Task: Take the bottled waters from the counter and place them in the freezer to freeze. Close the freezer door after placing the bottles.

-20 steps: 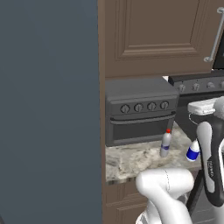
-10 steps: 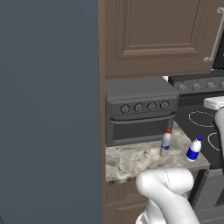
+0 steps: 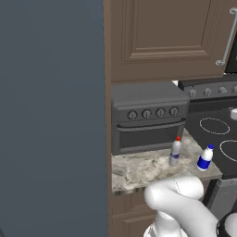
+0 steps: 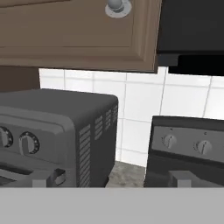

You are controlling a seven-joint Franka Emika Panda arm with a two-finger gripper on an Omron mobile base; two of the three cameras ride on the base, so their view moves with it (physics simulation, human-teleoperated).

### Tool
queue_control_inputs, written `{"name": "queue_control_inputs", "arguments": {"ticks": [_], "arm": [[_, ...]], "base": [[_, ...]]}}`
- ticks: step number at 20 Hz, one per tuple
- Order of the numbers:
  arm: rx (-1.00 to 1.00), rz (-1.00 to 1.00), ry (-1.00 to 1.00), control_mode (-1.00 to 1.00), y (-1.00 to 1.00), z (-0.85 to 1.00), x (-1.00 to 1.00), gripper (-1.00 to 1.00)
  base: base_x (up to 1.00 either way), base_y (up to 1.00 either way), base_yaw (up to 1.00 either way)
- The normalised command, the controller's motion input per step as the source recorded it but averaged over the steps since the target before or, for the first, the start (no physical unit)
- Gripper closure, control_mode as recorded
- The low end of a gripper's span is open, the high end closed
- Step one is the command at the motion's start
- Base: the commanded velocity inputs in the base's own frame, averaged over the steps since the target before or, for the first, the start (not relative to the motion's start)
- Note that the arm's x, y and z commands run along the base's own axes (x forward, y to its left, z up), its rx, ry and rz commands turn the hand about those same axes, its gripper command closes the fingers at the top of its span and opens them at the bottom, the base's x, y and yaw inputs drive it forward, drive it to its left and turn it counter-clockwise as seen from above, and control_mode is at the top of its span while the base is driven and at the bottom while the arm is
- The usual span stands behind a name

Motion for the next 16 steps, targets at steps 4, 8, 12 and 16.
{"name": "queue_control_inputs", "arguments": {"ticks": [4,8,12,16], "arm": [[-0.1,0.24,0.01,-1.0,-0.2,-0.52,0.07,-1.0],[-0.03,0.17,0.04,-1.0,0.0,-0.53,0.0,-1.0],[-0.01,0.11,0.01,-1.0,0.0,-0.58,0.0,-1.0],[0.0,0.11,0.0,-1.0,0.0,-0.59,0.0,-1.0]], "base": [[0.0,0.0,0.0],[0.0,0.0,0.0],[0.0,0.0,0.0],[0.0,0.0,0.0]]}}
